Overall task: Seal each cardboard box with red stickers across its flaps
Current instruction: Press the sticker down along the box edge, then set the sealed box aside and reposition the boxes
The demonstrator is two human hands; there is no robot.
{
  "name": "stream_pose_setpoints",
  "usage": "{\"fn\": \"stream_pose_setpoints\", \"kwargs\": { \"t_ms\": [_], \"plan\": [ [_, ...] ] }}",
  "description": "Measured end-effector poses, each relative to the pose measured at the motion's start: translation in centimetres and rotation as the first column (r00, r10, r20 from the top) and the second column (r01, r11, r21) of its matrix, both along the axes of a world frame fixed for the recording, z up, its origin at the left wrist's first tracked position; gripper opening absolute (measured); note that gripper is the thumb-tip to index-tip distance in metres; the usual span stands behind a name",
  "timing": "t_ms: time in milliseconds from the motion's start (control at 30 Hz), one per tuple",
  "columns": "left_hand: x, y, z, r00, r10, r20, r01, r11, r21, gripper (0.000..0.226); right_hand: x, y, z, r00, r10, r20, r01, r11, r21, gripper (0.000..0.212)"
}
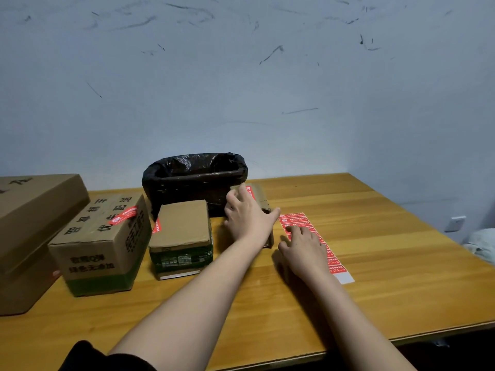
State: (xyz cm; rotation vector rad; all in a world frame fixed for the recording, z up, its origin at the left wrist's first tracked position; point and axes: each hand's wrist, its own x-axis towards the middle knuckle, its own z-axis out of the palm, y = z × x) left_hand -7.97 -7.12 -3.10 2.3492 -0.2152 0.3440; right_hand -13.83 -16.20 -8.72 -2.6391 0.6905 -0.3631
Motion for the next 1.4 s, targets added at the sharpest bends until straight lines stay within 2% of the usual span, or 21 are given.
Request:
{"fn": "stream_pose_setpoints", "kwargs": {
  "t_ms": [267, 400, 500, 600, 700, 800, 933, 1000, 1100, 1233, 1400],
  "plan": [
    [-0.1, 1.3, 1.1, 0.998, -0.052, -0.035, 0.053, 0.998, 0.019, 0.093, 0.2, 0.6, 1.5, 0.989, -0.028, 0.144, 0.027, 1.000, 0.006, 0.041],
    [-0.4, 2.2, 1.7, 0.994, -0.108, 0.031, 0.108, 0.994, 0.019, 0.089, 0.4, 1.0, 2.4, 0.958, -0.025, 0.285, 0.021, 1.000, 0.015, 0.036],
    [-0.8, 3.7, 2.9, 0.950, -0.242, 0.196, 0.258, 0.964, -0.062, 0.068, 0.4, 2.1, 3.3, 0.876, -0.031, 0.481, 0.012, 0.999, 0.042, 0.029],
    [-0.8, 6.7, 3.7, 0.871, -0.384, 0.308, 0.445, 0.882, -0.158, 0.039, 0.6, 4.2, 4.4, 0.755, 0.060, 0.653, -0.131, 0.990, 0.060, 0.021],
    [-0.3, 10.3, 3.4, 0.888, -0.309, 0.340, 0.405, 0.876, -0.261, 0.026, 0.9, 7.5, 5.3, 0.663, 0.200, 0.722, -0.303, 0.953, 0.015, 0.022],
    [0.4, 13.5, 2.6, 0.923, -0.195, 0.331, 0.293, 0.915, -0.278, 0.028, 1.6, 10.9, 5.7, 0.656, 0.288, 0.697, -0.437, 0.899, 0.040, 0.024],
    [0.4, 16.4, 1.4, 0.972, -0.137, 0.189, 0.207, 0.880, -0.427, 0.032, 2.9, 14.6, 5.0, 0.761, 0.408, 0.505, -0.530, 0.839, 0.121, 0.043],
    [0.2, 17.2, 0.7, 0.982, -0.146, 0.118, 0.186, 0.850, -0.493, 0.035, 3.2, 16.0, 4.2, 0.824, 0.393, 0.408, -0.481, 0.866, 0.135, 0.060],
    [-0.3, 17.9, -0.3, 0.983, -0.180, 0.035, 0.168, 0.814, -0.557, 0.042, 3.2, 17.4, 3.1, 0.870, 0.351, 0.346, -0.400, 0.913, 0.078, 0.078],
    [-1.0, 18.1, -0.8, 0.978, -0.206, -0.029, 0.143, 0.765, -0.628, 0.049, 2.9, 18.5, 2.3, 0.883, 0.280, 0.376, -0.294, 0.955, -0.022, 0.085],
    [-1.4, 18.2, -0.7, 0.971, -0.232, -0.055, 0.118, 0.670, -0.733, 0.051, 3.1, 19.2, 1.9, 0.911, 0.233, 0.341, -0.241, 0.970, -0.019, 0.090]
  ]
}}
